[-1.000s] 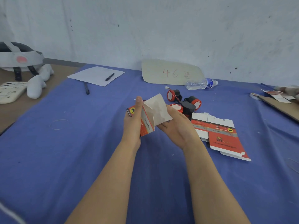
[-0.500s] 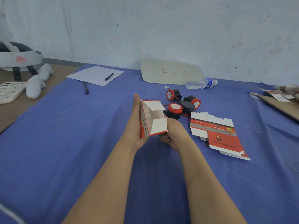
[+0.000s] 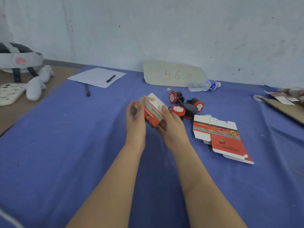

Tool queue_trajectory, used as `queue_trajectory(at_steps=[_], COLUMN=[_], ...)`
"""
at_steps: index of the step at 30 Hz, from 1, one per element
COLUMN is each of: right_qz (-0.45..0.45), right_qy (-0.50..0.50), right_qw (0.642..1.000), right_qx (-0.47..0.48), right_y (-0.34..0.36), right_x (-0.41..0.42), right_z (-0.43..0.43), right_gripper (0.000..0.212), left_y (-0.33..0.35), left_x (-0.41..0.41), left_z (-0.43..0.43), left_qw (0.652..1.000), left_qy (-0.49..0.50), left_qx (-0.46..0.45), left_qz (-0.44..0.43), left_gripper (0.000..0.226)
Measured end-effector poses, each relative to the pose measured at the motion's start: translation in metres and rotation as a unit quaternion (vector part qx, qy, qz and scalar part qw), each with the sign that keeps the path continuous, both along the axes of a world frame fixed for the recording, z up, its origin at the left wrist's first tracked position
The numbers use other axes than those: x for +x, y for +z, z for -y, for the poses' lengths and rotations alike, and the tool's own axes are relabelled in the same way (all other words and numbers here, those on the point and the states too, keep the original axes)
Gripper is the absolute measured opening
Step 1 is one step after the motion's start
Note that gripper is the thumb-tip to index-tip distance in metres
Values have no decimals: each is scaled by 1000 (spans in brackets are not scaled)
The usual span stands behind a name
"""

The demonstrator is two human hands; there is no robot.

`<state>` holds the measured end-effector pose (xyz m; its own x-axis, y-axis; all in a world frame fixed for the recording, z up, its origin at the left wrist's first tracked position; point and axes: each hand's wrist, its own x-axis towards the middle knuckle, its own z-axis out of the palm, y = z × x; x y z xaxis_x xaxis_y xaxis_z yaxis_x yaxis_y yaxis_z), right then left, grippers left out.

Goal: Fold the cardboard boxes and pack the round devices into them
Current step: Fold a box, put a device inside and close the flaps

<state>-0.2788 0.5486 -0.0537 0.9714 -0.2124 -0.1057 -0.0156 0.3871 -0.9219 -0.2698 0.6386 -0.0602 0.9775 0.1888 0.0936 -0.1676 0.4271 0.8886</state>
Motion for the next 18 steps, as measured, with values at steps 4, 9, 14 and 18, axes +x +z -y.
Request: queue_trajectory(at_steps=[4,9,14,18], right_qz=[39,76,88,90], right_qy=[-59,-109,-144,-182], right_qw=[992,947,931,916], right_qx=[-104,-294,-322,-346], right_y=[-4,-12,-15,-16], right_x=[1,2,0,2], right_z=[9,7,5,7], right_gripper=[51,39,27,20], left_y=[-8,-15,-14,-13], left_x=[2,-1,-2,-4], left_z=[3,6,3,5], left_qw=[982,953,925,917], left_qy=[60,98,147,152], left_qx=[176,285,347,361], left_qz=[42,13,-45,-71], left_gripper=[15,19,32,40])
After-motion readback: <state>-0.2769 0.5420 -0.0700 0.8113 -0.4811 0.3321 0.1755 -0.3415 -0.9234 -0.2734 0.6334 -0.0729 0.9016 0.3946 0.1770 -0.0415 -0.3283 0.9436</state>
